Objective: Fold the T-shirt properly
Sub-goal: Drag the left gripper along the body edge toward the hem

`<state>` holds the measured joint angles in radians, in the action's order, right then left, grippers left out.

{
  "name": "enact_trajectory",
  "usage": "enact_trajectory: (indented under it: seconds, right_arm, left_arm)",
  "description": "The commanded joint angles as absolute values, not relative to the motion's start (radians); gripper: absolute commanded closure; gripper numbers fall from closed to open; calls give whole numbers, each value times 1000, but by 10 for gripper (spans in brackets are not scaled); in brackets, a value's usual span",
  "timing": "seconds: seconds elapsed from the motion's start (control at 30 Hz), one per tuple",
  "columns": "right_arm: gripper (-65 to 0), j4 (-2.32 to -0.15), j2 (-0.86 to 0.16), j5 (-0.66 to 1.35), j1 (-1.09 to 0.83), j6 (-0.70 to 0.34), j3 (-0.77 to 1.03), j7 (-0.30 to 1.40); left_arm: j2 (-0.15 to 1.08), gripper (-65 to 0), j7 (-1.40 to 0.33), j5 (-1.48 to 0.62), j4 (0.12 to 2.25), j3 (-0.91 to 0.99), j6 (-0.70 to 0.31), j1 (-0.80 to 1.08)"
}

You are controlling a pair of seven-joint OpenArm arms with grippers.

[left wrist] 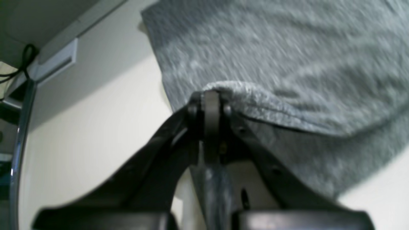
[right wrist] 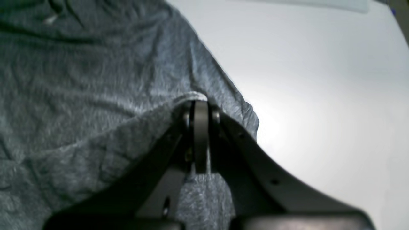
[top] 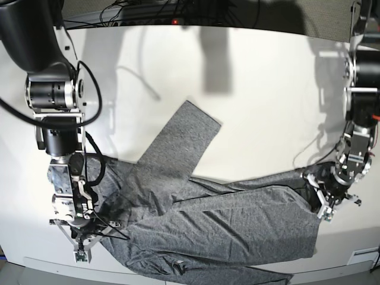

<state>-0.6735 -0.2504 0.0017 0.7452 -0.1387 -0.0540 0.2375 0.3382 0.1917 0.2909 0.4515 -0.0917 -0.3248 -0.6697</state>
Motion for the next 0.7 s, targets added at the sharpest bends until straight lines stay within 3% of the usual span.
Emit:
enact_trajectory:
  seconds: [0.0,0.17,0.3,0.67]
  right_arm:
    - [0,-688,-251,-10,787,-135,-52,199]
    - [0,-688,-238,-77,793,-125,-52,179]
    - [0,-688,-238,-76,797,-105,-52,179]
    - [0,-688,-238,-76,797,-105,-52,181]
  left_arm:
    - [344,0,223,305,441,-87,-318,-716]
    - [345,0,230,395,410,-87,-316,-763]
    - [346,0,208,393,410,-87,-265,-767]
    - [341,0,207,393,410,-87,-265,-764]
